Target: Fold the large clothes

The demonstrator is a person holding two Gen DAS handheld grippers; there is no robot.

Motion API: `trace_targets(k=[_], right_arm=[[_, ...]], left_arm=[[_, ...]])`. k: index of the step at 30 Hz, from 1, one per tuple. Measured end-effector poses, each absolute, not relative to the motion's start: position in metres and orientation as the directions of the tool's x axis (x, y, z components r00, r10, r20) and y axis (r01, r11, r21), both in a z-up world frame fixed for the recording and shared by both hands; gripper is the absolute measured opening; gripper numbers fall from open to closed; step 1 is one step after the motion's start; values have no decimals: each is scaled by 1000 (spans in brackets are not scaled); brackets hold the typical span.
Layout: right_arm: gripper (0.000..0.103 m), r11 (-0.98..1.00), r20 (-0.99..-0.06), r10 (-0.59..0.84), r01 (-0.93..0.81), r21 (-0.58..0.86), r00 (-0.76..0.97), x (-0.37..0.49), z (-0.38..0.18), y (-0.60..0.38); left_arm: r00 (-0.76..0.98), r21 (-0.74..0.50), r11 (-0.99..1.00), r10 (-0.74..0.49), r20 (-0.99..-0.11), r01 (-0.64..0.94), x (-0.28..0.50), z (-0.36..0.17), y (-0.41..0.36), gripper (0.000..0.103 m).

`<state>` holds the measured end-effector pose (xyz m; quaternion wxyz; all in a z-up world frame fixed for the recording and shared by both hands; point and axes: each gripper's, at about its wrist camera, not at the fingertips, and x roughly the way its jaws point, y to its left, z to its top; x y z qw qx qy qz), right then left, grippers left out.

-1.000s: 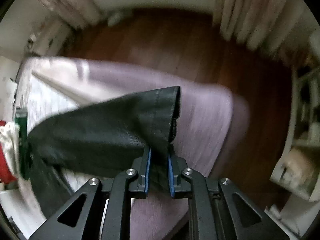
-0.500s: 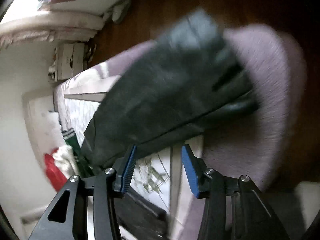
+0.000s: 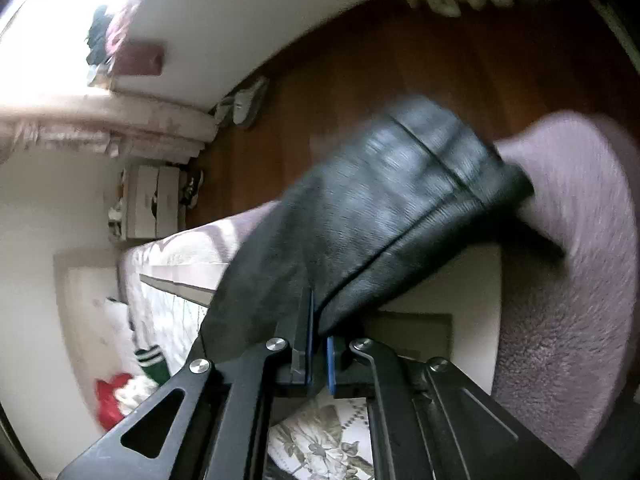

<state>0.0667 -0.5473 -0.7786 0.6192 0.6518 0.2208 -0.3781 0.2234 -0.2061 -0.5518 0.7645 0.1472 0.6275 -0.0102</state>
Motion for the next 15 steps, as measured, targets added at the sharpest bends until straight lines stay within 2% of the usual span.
trace_targets(k=[3, 8, 15], right_arm=[[4, 5, -772, -218, 792, 611, 597, 68, -730, -567], [4, 266, -740, -258, 782, 564, 622, 132, -642, -547], [4, 662, -704, -155, 602, 447, 693, 277, -568, -431]], left_arm=[[218, 206, 962, 166, -962, 179, 228, -550, -198, 103], [220, 235, 966, 208, -953, 109, 246, -549, -165, 103], [187, 243, 966, 255, -949, -83, 282, -547, -68, 103]])
